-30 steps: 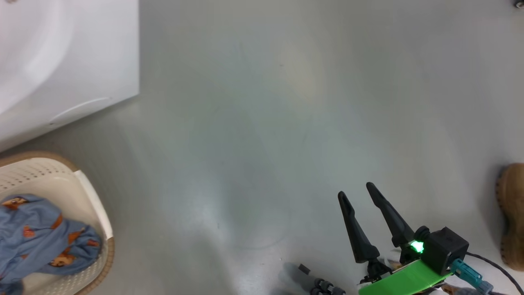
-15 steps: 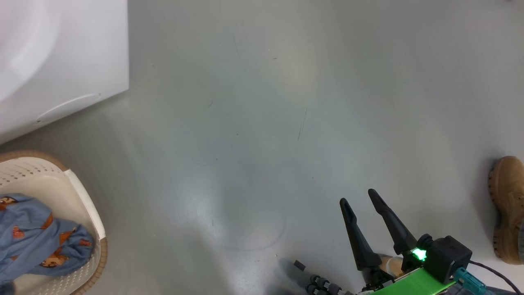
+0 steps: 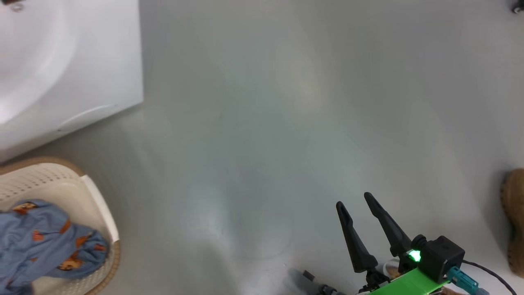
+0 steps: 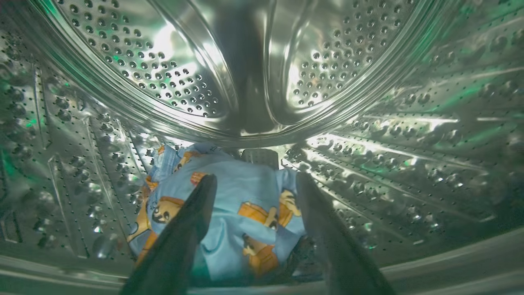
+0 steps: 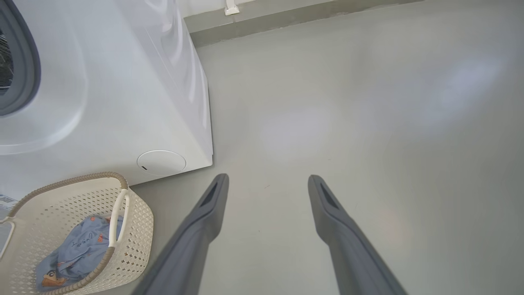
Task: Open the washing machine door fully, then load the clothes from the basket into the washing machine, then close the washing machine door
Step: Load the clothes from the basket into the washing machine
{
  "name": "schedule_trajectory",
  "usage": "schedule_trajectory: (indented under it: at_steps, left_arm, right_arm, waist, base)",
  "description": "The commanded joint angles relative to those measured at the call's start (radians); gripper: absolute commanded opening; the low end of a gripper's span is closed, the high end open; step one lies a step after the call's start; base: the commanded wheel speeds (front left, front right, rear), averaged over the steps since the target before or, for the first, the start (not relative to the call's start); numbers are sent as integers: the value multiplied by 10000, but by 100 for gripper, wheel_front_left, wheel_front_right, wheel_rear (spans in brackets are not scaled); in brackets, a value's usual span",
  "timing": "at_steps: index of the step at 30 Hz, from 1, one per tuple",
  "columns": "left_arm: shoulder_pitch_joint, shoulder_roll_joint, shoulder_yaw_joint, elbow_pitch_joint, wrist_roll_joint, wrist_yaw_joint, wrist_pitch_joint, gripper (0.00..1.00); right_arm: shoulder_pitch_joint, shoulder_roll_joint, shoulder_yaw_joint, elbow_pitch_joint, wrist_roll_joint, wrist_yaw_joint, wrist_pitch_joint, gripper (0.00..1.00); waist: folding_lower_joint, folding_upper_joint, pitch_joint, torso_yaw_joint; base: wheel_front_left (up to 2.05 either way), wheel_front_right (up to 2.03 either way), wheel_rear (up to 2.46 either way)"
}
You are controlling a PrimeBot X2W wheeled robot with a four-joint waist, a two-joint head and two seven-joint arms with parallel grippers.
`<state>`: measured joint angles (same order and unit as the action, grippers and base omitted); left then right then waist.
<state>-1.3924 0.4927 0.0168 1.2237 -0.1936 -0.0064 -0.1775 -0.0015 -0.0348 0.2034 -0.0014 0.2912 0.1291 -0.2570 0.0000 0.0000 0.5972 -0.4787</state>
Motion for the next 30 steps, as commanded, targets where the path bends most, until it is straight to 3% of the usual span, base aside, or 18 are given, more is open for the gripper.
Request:
schedule_trajectory:
  at_steps: [1, 6, 13, 18, 21, 30]
  left_arm:
    - [113, 297, 98, -154, -119, 61, -107, 100]
    - [719, -432, 442, 22, -663, 48, -522, 100]
    - [2333, -1657, 602, -413, -1070, -298, -828, 100]
    - [4435, -2866, 787, -2278, -1305, -673, -840, 100]
    - [5416, -3290, 806, -3098, -1304, -786, -841, 100]
    - [8270, -4102, 572, -5374, -1215, -1009, -842, 100]
  right_arm:
    - [-33, -154, 121, -124, -61, 16, -48, 100]
    - [-286, -154, -9, 135, -227, 16, -48, 100]
    - [-511, -154, -291, 603, -538, 16, -48, 100]
    - [-622, -154, -843, 920, -901, 16, -48, 100]
    - [-601, -154, -1016, 1015, -1014, 16, -48, 100]
    - [-450, -154, -1305, 1160, -1254, 16, -48, 100]
  waist:
    - [0, 0, -295, 276]
    - [0, 0, -995, 929]
    - [0, 0, -2169, 2152]
    - [0, 0, -2893, 3607]
    - [0, 0, -3147, 4137]
    - [0, 0, -3957, 4888]
  base:
    - [0, 0, 0]
    - [0, 0, 0]
    - [0, 0, 0]
    - [0, 0, 0]
    - [0, 0, 0]
    - [0, 0, 0]
